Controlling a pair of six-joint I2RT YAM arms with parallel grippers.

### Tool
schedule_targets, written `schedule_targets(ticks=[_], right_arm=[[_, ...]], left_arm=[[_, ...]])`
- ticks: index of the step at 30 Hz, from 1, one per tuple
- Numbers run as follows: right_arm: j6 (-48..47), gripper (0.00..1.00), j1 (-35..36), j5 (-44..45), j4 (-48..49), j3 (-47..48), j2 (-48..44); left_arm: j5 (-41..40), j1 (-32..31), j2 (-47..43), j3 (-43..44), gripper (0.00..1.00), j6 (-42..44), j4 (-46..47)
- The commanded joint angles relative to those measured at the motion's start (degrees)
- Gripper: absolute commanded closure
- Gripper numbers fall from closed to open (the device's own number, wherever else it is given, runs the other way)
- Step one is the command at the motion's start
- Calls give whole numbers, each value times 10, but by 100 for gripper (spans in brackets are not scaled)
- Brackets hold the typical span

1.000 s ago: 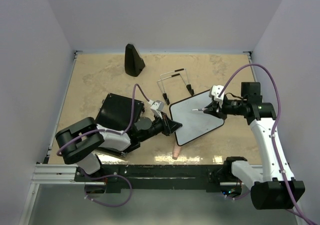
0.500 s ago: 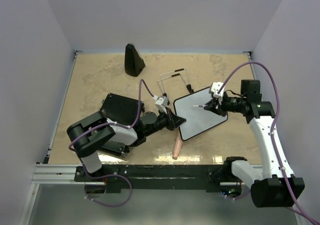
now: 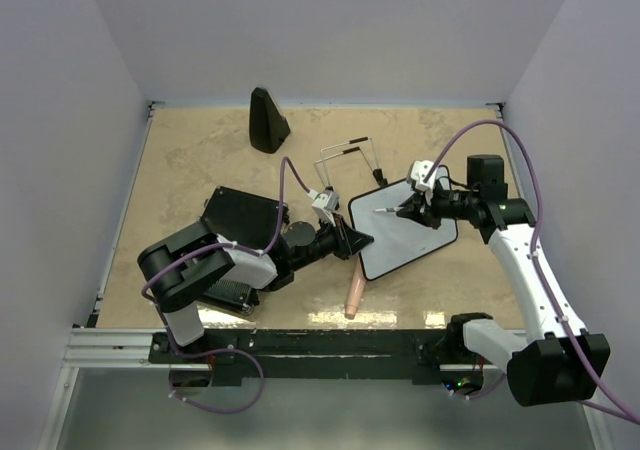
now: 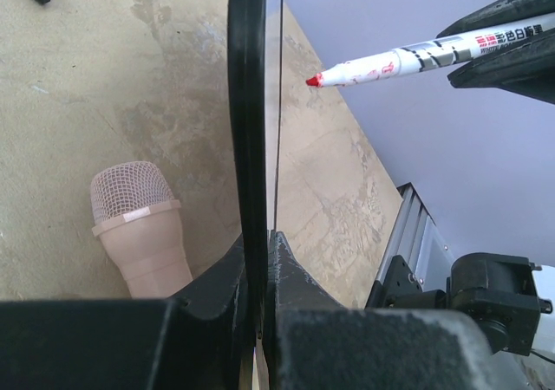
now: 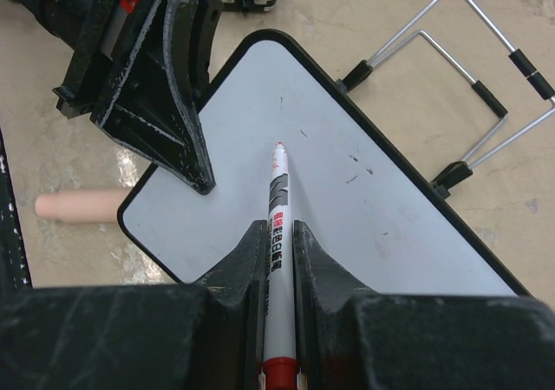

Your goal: Write a sentence on the whiteboard

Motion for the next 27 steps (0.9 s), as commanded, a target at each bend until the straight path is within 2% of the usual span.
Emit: schedule_targets(ticks=[1, 15, 27], right_arm=[[39, 100, 25, 20, 57, -9, -7], [66, 100, 42, 44, 80, -19, -6], [42, 100, 46, 53, 57, -20, 2]], left_arm=[[3, 2, 1, 24, 100, 4, 66], [4, 3, -3, 14, 100, 3, 75], [4, 2, -4, 13, 100, 4, 76]])
